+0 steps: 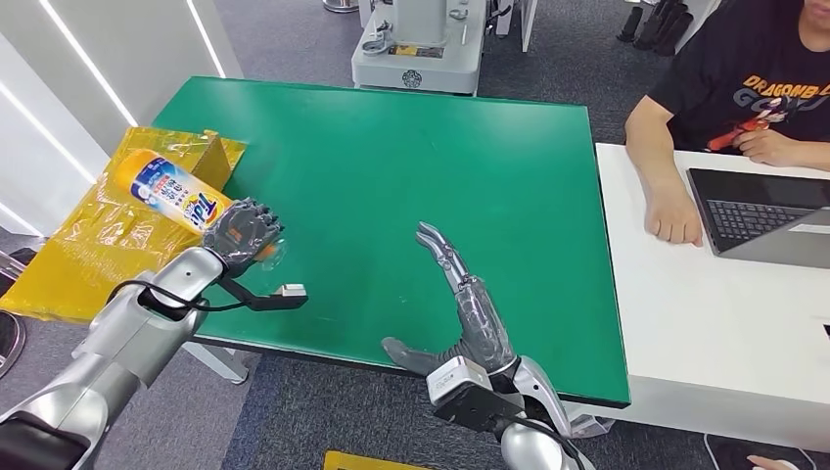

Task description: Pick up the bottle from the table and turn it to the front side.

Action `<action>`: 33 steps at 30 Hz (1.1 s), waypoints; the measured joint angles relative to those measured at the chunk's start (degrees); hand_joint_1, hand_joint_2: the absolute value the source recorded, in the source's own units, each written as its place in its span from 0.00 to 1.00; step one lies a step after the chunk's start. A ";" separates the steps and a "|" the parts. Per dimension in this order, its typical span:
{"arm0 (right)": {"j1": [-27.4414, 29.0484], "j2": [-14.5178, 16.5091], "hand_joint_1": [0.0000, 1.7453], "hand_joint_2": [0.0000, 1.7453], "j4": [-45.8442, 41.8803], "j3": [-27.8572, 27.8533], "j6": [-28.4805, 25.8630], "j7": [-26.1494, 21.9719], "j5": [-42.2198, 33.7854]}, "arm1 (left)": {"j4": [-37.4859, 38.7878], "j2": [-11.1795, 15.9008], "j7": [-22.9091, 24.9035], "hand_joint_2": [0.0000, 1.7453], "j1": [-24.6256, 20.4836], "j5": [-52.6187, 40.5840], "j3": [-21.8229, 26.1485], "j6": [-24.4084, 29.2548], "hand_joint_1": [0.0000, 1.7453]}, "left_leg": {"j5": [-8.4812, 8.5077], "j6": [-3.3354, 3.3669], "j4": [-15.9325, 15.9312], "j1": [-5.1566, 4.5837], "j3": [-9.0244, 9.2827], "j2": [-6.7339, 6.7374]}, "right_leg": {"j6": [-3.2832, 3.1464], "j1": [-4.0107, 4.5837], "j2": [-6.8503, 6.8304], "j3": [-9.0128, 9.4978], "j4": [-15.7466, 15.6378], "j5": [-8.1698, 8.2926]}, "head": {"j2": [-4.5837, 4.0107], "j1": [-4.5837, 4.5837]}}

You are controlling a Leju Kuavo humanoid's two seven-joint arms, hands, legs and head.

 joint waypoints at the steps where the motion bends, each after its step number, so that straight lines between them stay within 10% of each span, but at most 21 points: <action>1: 0.03 0.00 0.00 1.00 -0.03 0.00 -0.05 0.06 0.07 | 0.00 -0.22 -0.08 1.00 0.01 0.53 0.25 -0.19 0.00 | 0.00 0.00 0.00 0.00 0.00 0.00 | 0.00 0.00 0.00 0.00 0.00 0.00 | 0.00 0.00; 19: 1.38 0.00 0.00 1.00 -1.70 -0.16 -0.16 1.89 1.90 | 0.26 -3.70 3.33 1.00 0.80 6.79 8.44 -2.51 0.00 | 0.00 0.00 0.00 0.00 0.00 0.00 | 0.00 0.00 0.00 0.01 0.00 0.00 | 0.00 0.01; 28: 1.67 0.00 0.00 1.00 -2.00 -0.26 0.18 2.04 2.34 | -0.01 -5.53 1.60 1.00 2.77 13.29 16.56 7.37 0.00 | 0.00 0.00 0.00 0.00 0.00 0.00 | 0.00 0.00 0.00 0.00 0.00 0.00 | 0.00 0.00; 33: 1.67 0.00 0.00 1.00 -1.97 -0.26 0.84 2.05 2.09 | -2.58 -8.01 -10.41 1.00 4.40 25.03 24.16 17.97 0.00 | 0.00 0.00 0.00 0.00 0.00 0.00 | 0.00 0.00 -0.01 0.01 -0.01 0.00 | 0.00 0.00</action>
